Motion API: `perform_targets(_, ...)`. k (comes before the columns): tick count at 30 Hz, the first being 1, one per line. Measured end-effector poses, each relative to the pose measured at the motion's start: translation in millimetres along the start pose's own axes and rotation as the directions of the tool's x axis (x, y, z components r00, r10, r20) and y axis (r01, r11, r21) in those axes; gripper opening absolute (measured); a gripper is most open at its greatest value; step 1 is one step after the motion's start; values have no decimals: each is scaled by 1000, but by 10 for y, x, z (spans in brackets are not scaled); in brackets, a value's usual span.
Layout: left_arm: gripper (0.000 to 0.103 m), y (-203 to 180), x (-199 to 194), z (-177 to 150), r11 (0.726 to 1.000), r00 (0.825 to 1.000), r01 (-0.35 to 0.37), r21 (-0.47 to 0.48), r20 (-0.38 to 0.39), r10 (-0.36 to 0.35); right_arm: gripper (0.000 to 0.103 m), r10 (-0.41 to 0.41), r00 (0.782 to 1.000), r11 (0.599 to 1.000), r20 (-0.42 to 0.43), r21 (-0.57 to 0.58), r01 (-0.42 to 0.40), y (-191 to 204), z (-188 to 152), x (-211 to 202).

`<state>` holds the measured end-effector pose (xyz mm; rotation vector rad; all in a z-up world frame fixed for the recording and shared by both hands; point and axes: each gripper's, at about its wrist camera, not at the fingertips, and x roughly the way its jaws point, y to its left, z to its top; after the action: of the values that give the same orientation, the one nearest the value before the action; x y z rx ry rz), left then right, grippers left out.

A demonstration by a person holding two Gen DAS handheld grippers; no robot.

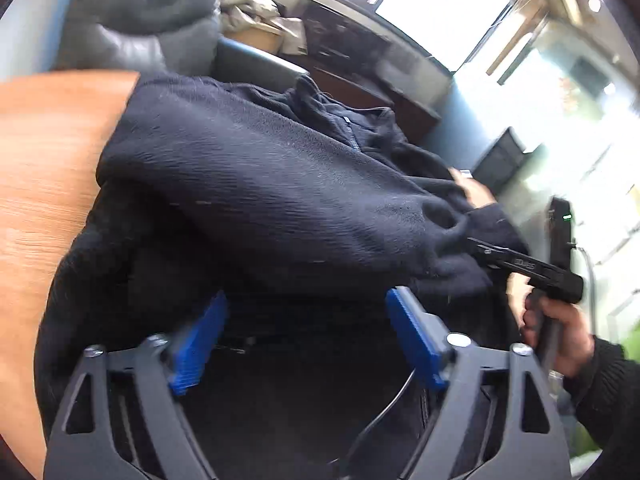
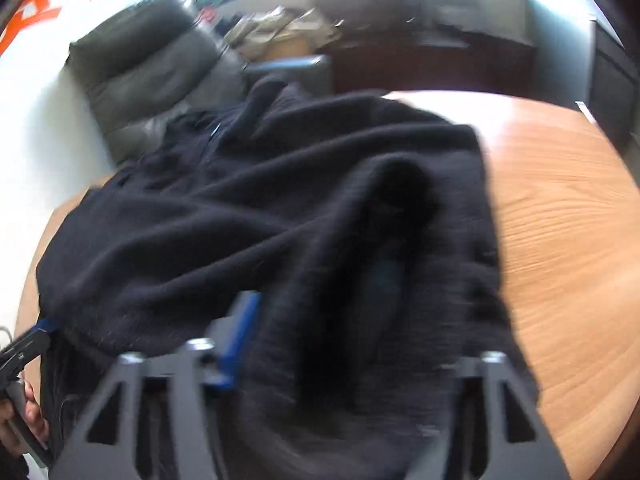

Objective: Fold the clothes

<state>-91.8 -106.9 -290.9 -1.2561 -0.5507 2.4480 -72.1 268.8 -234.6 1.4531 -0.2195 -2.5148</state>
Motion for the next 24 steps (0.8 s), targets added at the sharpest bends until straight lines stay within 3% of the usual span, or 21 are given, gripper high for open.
perform_targets(1,78,16,-20,35,1000,1000,17,22,-4,-17,16,17,1000,1000,5,12,-17,20,24,-86)
perform_targets(3,78,10,-26,50,998,1000,23,62,-11,-22,15,66,994,998,86,14,-67,127,125,-363)
perform_targets(5,78,33,-17,54,996,999,36,78,-12,-35,15,128,967,992,220,-27,-125,330,273,-836)
perform_targets(8,74,154,-36,66,997,998,65,38,-3,-65,15,161,924,987,347,-68,-146,462,398,-1305)
perform_targets(10,66,198,-42,63,998,998,59,38,-3,-59,15,153,927,988,344,-47,-145,401,457,-1349)
perform_targets(12,64,177,-48,69,998,999,42,48,-8,-42,15,155,933,987,325,-13,-160,384,536,-1333)
perform_targets(13,67,113,-83,81,998,999,36,60,-1,-36,15,182,926,982,331,-16,-187,437,578,-1380)
perform_targets(16,86,-155,-140,131,992,997,62,110,38,-67,15,260,887,966,381,-102,-239,761,726,-1682)
perform_targets(21,86,-464,37,244,987,993,83,138,75,-94,15,336,832,942,442,-157,-298,1073,966,-2131)
perform_targets(24,87,-375,67,323,996,990,22,81,135,-33,15,349,810,936,471,-209,-282,1195,1142,-2383)
